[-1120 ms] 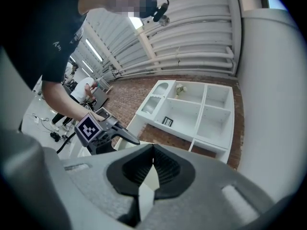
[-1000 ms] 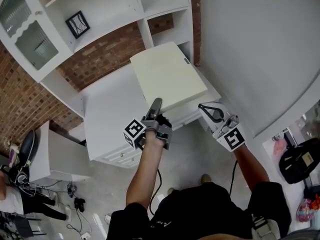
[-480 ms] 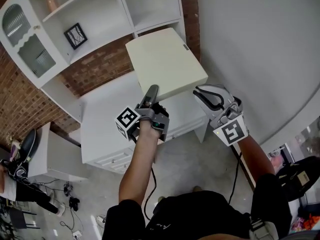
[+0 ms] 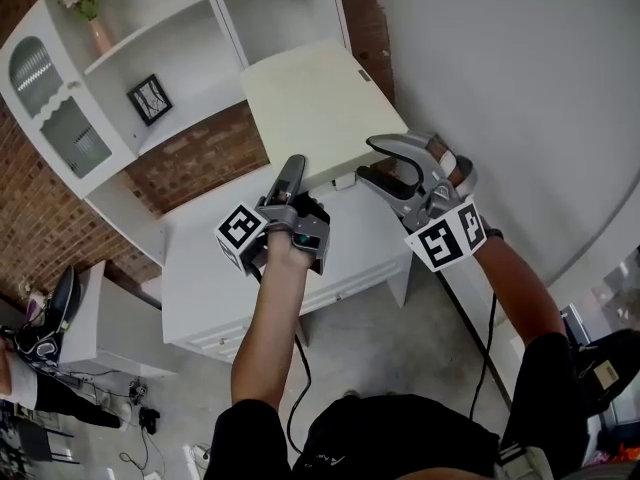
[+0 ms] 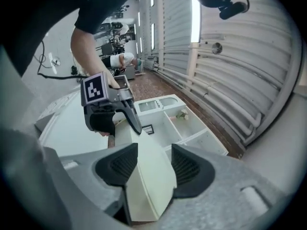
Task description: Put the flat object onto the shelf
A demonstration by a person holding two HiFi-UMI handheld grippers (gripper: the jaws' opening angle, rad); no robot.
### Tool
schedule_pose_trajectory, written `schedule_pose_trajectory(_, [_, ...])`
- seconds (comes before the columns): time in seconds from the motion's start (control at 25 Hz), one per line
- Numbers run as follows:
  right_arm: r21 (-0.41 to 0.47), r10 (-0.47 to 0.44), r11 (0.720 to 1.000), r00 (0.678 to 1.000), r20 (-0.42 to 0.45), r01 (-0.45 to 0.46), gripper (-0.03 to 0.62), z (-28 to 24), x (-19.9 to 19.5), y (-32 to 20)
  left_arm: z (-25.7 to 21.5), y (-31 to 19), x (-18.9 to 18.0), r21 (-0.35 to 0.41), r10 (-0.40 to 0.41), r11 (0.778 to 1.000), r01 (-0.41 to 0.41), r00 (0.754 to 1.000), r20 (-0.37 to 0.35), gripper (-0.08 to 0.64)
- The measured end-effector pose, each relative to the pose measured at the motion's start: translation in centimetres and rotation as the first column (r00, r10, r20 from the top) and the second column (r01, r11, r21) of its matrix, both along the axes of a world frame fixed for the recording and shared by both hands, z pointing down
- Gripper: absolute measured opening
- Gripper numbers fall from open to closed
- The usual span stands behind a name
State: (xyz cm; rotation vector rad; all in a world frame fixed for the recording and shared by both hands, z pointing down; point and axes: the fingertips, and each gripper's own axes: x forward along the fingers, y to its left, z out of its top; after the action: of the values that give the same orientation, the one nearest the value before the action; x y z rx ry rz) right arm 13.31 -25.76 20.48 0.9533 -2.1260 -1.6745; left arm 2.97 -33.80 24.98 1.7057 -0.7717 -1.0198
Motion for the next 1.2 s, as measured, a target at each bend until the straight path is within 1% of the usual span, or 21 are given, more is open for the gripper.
schedule_pose_trajectory(0.12, [0.028, 0.048, 0.999, 0.998, -0.045, -0.047, 0.244, -0.8, 0.1, -1.9, -2.2, -0.6, 0.1, 0.03, 0.009, 1.0, -0.009, 1.0, 0.011, 0.276])
schedule_pose_trajectory(0.24, [0.078, 0.097, 0.993, 0.991, -0.089, -0.09, 0.286, -1.6, -0.4, -3.5, -4.3, -1.7, -0.4, 0.062, 0.016, 0.998, -0.017, 1.0, 0.017, 0.276])
schedule_pose_trajectory(0.32, [0.127, 0.134, 0.985, 0.985, -0.11, -0.12, 0.302, -2.1, -0.8, -4.4, -5.7, -2.2, -0.7, 0.086, 0.021, 0.996, -0.023, 1.0, 0.016, 0.276])
schedule_pose_trajectory(0.4, [0.182, 0.182, 0.971, 0.975, -0.13, -0.157, 0.315, -2.7, -1.1, -5.6, -7.1, -2.7, -0.7, 0.11, 0.028, 0.993, -0.029, 0.999, 0.018, 0.276])
schedule_pose_trajectory(0.52, [0.25, 0.255, 0.945, 0.954, -0.157, -0.211, 0.336, -3.8, -1.4, -7.9, -9.0, -3.5, -0.9, 0.142, 0.033, 0.989, -0.035, 0.999, 0.018, 0.276])
schedule_pose_trajectory(0.64, [0.316, 0.312, 0.916, 0.934, -0.174, -0.247, 0.352, -6.4, -2.0, -10.2, -12.6, -4.5, -1.1, 0.169, 0.041, 0.985, -0.043, 0.999, 0.017, 0.276])
schedule_pose_trajectory(0.76, [0.386, 0.369, 0.875, 0.918, -0.143, -0.292, 0.369, -8.4, -2.1, -11.3, -15.1, -4.7, -1.1, 0.202, 0.05, 0.978, -0.052, 0.999, 0.019, 0.276])
schedule_pose_trajectory(0.88, [0.443, 0.421, 0.83, 0.902, -0.098, -0.339, 0.376, -9.1, -1.9, -11.9, -15.4, -4.4, -0.9, 0.23, 0.057, 0.971, -0.061, 0.998, 0.026, 0.276])
schedule_pose_trajectory(1.04, [0.492, 0.481, 0.781, 0.873, -0.081, -0.385, 0.377, -9.6, -1.8, -12.9, -15.8, -4.4, -0.6, 0.264, 0.058, 0.962, -0.072, 0.997, 0.06, 0.276])
schedule_pose_trajectory(1.12, [0.51, 0.504, 0.761, 0.86, -0.077, -0.401, 0.377, -9.8, -1.8, -13.3, -16.0, -4.3, -0.5, 0.276, 0.057, 0.958, -0.076, 0.995, 0.078, 0.276])
schedule_pose_trajectory(1.2, [0.517, 0.517, 0.751, 0.853, -0.073, -0.411, 0.377, -10.2, -2.0, -13.8, -16.4, -4.3, -0.6, 0.286, 0.056, 0.955, -0.079, 0.994, 0.089, 0.276])
